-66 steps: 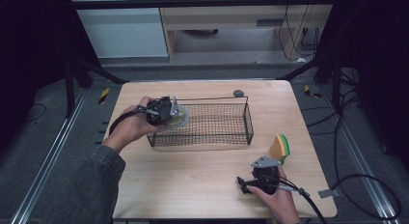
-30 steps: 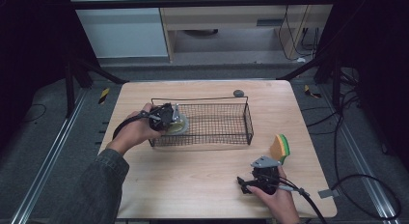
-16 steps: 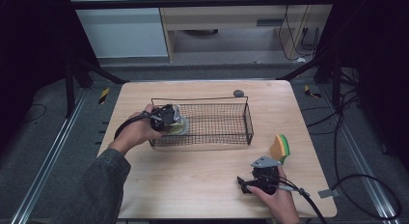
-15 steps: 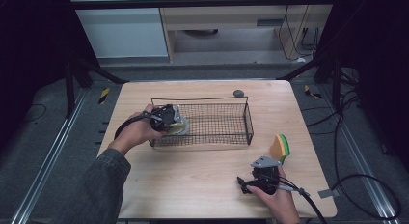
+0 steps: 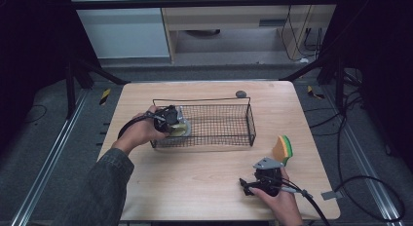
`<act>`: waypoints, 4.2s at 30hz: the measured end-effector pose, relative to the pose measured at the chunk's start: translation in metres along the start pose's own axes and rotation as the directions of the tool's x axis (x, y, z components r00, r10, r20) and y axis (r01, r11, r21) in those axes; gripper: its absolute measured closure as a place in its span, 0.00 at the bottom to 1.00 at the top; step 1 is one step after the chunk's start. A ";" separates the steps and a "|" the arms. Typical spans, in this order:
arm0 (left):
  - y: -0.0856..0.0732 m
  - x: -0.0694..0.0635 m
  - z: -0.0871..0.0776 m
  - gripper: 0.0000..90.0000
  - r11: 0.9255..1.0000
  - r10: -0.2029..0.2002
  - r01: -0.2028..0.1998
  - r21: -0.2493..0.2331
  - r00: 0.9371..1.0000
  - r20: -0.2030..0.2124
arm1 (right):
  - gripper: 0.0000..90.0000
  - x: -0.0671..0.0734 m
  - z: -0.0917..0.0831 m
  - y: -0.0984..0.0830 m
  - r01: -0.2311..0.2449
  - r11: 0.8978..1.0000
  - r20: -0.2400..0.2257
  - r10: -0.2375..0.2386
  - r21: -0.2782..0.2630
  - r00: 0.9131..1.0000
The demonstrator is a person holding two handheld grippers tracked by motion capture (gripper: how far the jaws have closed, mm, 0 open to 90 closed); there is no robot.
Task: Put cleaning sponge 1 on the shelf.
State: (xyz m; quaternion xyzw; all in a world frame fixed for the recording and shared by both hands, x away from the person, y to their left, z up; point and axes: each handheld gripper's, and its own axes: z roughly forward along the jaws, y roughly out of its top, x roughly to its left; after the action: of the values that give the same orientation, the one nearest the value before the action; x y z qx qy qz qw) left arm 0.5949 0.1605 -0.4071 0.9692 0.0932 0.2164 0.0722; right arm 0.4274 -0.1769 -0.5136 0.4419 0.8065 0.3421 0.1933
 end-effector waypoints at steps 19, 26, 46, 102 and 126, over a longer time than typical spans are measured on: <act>-0.003 0.004 -0.008 0.73 0.999 -0.034 0.034 -0.026 0.999 -0.007 | 0.01 0.000 0.000 0.000 -0.001 1.000 -0.002 0.001 0.000 1.000; -0.003 0.004 -0.018 0.71 0.997 -0.042 0.041 -0.059 0.999 -0.026 | 0.01 0.000 0.000 0.000 -0.001 1.000 -0.002 0.001 0.000 1.000; -0.004 -0.010 -0.052 0.14 0.960 -0.201 0.177 -0.216 0.975 -0.095 | 0.06 0.001 -0.003 0.001 0.015 1.000 0.001 -0.016 0.008 1.000; -0.149 -0.118 -0.006 0.05 0.728 -0.668 0.650 -0.216 0.744 -0.012 | 0.30 -0.064 -0.084 -0.003 -0.205 0.975 0.215 0.219 -0.089 0.952; -0.156 -0.121 0.002 0.06 0.718 -0.680 0.668 -0.196 0.733 0.007 | 0.40 -0.101 -0.072 0.088 -0.305 0.932 0.186 0.269 0.199 0.945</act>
State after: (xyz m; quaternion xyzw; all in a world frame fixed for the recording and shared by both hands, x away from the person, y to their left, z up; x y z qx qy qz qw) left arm 0.4648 0.2864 -0.4859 0.8499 0.4213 0.2145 0.2327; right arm 0.4878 -0.2568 -0.3993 0.5996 0.7488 0.2377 0.1523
